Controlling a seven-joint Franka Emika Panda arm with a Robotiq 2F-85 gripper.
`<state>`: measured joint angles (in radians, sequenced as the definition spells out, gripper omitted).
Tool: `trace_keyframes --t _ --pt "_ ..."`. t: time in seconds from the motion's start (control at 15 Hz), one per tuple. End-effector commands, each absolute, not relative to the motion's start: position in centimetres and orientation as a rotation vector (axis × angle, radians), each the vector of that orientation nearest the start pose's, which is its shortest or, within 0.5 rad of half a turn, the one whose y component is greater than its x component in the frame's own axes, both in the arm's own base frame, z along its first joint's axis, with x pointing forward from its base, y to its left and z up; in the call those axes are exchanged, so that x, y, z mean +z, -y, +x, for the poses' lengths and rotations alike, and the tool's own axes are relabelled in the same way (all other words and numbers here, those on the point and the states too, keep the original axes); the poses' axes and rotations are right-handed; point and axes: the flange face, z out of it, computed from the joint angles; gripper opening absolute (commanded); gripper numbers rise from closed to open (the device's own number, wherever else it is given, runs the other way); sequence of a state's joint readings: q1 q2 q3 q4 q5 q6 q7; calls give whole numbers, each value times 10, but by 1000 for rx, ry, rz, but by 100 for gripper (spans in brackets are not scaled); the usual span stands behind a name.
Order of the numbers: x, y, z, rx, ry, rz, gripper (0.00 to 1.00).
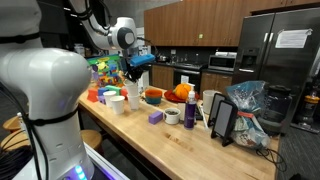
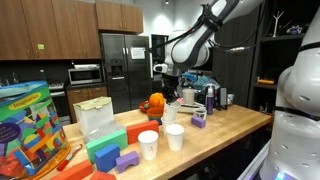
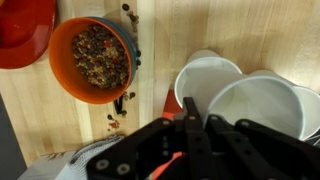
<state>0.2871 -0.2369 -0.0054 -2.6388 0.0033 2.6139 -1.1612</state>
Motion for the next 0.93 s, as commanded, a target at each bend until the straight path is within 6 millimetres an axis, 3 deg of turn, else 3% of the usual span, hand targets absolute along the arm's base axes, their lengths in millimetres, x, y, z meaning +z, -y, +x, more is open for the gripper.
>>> trace_keyframes --t 0.0,0.87 --pt "340 -118 431 -297 2129 -2422 0" --pt "314 -125 442 -216 2115 -2400 0"
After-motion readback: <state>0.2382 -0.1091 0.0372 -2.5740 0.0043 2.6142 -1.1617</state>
